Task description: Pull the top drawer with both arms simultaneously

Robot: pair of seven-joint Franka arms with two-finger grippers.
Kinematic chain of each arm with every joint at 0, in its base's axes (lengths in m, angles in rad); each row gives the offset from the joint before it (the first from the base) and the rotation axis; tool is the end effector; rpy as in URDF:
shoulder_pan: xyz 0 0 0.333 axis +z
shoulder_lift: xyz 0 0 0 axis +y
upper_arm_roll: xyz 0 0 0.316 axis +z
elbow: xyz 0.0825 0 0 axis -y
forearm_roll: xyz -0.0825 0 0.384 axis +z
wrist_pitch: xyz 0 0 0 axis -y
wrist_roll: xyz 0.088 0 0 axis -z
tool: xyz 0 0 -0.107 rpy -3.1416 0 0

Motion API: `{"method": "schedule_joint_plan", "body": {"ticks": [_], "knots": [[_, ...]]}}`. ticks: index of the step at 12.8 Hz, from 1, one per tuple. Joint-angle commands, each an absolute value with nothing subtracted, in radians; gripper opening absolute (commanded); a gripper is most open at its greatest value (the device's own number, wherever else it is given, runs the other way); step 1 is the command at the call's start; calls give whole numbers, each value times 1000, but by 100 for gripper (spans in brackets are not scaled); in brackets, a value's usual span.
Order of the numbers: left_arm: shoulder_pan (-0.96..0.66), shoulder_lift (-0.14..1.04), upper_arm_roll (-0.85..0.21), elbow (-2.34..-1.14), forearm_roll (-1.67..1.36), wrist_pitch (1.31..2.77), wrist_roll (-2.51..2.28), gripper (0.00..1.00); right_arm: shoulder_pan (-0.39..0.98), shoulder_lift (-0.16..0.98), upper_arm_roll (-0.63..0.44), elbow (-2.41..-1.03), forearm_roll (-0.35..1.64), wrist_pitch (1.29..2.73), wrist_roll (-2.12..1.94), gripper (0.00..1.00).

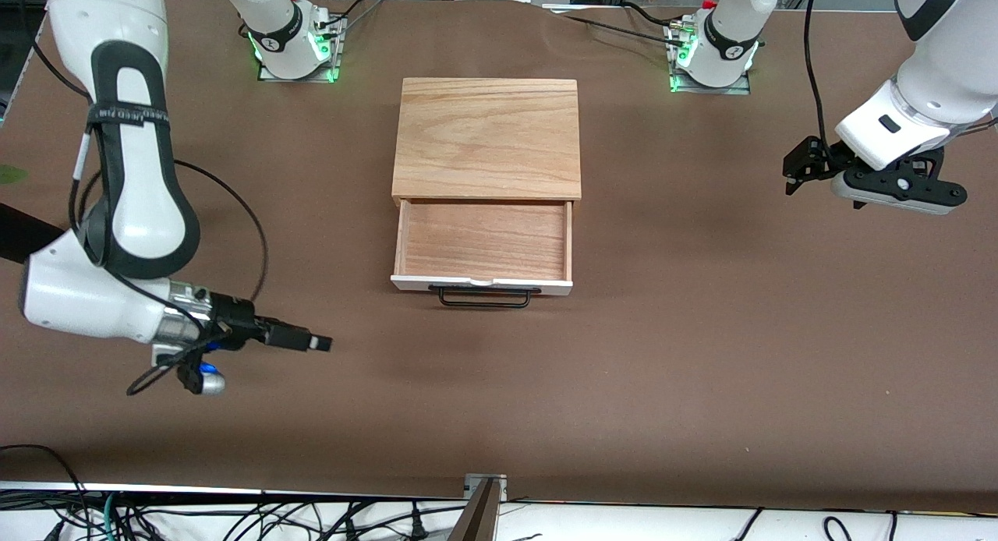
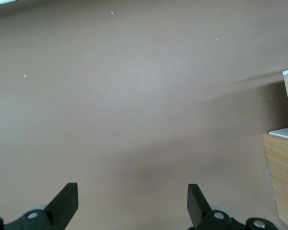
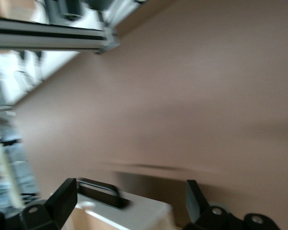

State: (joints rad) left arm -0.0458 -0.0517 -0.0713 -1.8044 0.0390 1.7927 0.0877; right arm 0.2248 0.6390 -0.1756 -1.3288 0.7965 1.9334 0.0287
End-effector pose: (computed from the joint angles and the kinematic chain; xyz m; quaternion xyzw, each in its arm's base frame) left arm 0.5474 -0.0619 0.5611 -0.9939 0.1061 -0.0202 0.0206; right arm 0.7256 0.1146 0.3742 -0.9428 0.1172 0.0225 0.3114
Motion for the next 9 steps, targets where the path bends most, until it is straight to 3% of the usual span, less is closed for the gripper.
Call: {"method": "schedule_joint_plan", "body": {"ticks": [1,5,9], "knots": [[-34,-66,-81,-1799,51,1761,61,100,193,462,-147,-1527,529,1940,5,100],[-38,-48,-87,-1759,49,1701,51,100,134,258,-101,-1687,132,1940,-46,100],[-35,-48,-84,-1759,43,1694,54,100,71,86,-103,-1805,78,1936,-45,100]]}}
